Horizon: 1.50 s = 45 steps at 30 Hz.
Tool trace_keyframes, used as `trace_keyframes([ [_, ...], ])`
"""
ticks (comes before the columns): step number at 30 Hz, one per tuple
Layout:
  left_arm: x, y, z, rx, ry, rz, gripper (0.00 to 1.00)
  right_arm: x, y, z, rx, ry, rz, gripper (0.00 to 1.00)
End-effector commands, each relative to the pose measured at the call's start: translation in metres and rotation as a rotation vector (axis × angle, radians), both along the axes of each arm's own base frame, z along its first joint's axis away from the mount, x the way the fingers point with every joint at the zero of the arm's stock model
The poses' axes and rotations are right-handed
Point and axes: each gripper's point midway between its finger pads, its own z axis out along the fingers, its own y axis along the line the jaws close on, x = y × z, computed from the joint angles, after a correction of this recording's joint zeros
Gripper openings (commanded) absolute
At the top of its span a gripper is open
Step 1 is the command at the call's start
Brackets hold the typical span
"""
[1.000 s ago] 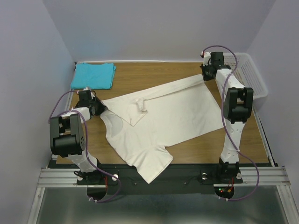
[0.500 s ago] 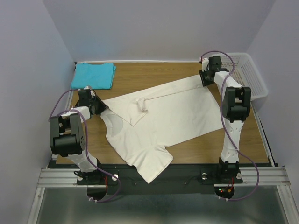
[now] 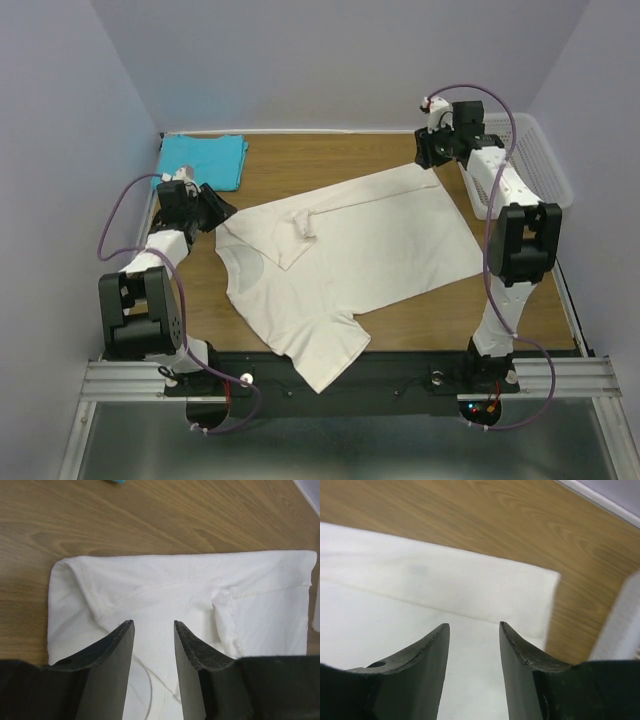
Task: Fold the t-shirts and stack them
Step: Fold the tshirt
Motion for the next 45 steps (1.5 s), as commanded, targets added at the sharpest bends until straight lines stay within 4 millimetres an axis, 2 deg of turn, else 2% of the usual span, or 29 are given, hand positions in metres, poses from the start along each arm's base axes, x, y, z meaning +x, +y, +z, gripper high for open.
trace_keyframes([
  [1, 0.004, 0.002, 0.045, 0.056, -0.121, -0.029, 0.49, -0.067, 0.120, 0.013, 0.287, 0.106, 0.381, 0.50],
  [3, -0.005, -0.001, 0.050, 0.046, -0.127, -0.031, 0.49, -0.093, 0.157, 0.011, 0.338, 0.155, 0.475, 0.50],
  [4, -0.014, -0.008, 0.045, 0.009, -0.111, -0.049, 0.49, -0.117, 0.192, 0.010, 0.371, 0.202, 0.549, 0.50],
  [6, -0.026, -0.018, 0.046, -0.030, -0.109, -0.080, 0.49, -0.136, 0.222, 0.007, 0.390, 0.248, 0.592, 0.50],
  [7, -0.037, -0.027, 0.037, -0.064, -0.080, -0.100, 0.49, -0.149, 0.247, 0.006, 0.406, 0.283, 0.624, 0.50],
  [9, -0.050, -0.038, 0.036, -0.082, -0.066, -0.128, 0.49, -0.155, 0.264, 0.007, 0.411, 0.302, 0.632, 0.50],
  [11, -0.068, -0.058, 0.025, -0.090, -0.012, -0.166, 0.49, -0.158, 0.280, 0.004, 0.421, 0.328, 0.631, 0.50],
  [13, -0.080, -0.070, 0.014, -0.111, 0.049, -0.172, 0.49, -0.156, 0.285, -0.003, 0.415, 0.346, 0.598, 0.50],
  [15, -0.095, -0.095, 0.008, -0.117, 0.088, -0.207, 0.49, -0.158, 0.289, -0.016, 0.418, 0.386, 0.575, 0.50],
  [16, -0.104, -0.100, -0.002, -0.123, 0.121, -0.196, 0.49, -0.158, 0.291, -0.019, 0.424, 0.396, 0.564, 0.50],
  [18, -0.118, -0.109, -0.006, -0.161, 0.169, -0.159, 0.49, -0.162, 0.295, -0.027, 0.426, 0.424, 0.542, 0.50],
  [19, -0.128, -0.109, -0.016, -0.173, 0.202, -0.136, 0.49, -0.164, 0.296, -0.030, 0.424, 0.426, 0.539, 0.50],
  [20, -0.131, -0.111, -0.015, -0.195, 0.208, -0.091, 0.49, -0.163, 0.298, -0.030, 0.424, 0.427, 0.523, 0.51],
  [22, -0.140, -0.110, -0.026, -0.210, 0.240, -0.044, 0.49, -0.160, 0.300, -0.035, 0.426, 0.440, 0.504, 0.51],
  [27, -0.138, -0.108, -0.039, -0.207, 0.273, 0.030, 0.49, -0.154, 0.304, -0.032, 0.439, 0.439, 0.484, 0.51],
  [29, -0.135, -0.111, -0.039, -0.210, 0.282, 0.030, 0.49, -0.154, 0.304, -0.033, 0.438, 0.441, 0.483, 0.51],
  [32, -0.120, -0.116, -0.032, -0.228, 0.254, 0.036, 0.47, -0.155, 0.302, -0.034, 0.434, 0.440, 0.482, 0.51],
  [36, -0.107, -0.120, -0.034, -0.228, 0.257, 0.045, 0.46, -0.158, 0.301, -0.034, 0.433, 0.441, 0.481, 0.52],
  [45, -0.099, -0.131, -0.042, -0.242, 0.273, 0.044, 0.45, -0.159, 0.301, -0.038, 0.436, 0.454, 0.478, 0.52],
])
